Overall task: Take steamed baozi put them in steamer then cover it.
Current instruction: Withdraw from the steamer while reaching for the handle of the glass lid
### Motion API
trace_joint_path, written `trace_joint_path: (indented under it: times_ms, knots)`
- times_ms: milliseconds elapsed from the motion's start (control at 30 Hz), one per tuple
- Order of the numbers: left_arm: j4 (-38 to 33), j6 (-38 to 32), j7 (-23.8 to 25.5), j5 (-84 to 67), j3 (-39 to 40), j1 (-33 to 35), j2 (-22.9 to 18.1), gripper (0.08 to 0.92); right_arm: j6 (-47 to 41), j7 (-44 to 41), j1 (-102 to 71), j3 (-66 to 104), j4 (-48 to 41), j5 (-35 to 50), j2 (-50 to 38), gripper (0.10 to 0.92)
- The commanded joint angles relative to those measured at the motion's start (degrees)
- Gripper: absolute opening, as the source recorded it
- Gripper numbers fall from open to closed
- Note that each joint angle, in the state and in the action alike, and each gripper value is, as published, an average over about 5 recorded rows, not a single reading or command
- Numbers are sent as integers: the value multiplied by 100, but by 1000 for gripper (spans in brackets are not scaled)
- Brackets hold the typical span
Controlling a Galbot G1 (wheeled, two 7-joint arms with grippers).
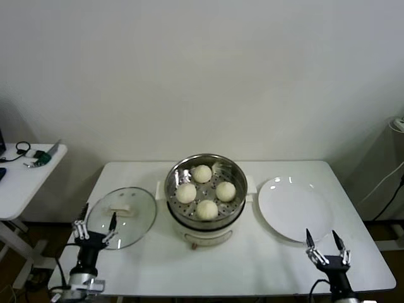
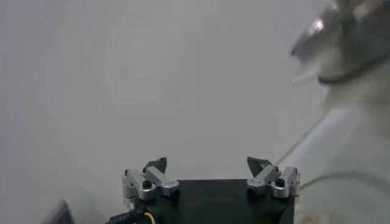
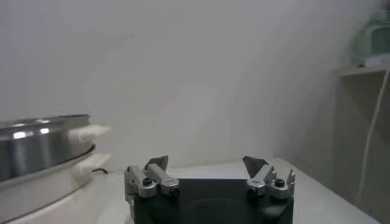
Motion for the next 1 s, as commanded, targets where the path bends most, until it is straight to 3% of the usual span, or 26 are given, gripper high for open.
trace_joint_path:
  times_ms: [33,300,633,1000]
  knots:
    - [1554,-36,-1506,3494,-82,-516,217,823,324,91,-431,81,-104,-305,403,823]
    - [1976,-48,-1452,3651,-15,-821,271,823,330,99,-391,81,-139,-386,494,823]
    - [2302,-56,-996,3426,133,-1288,291,823,335,116,-425,117,-129,-402,524,823]
    - [2910,-111,-966,3528,228,-1832,522,823,401,121,-468,207,-113,-397,551,823]
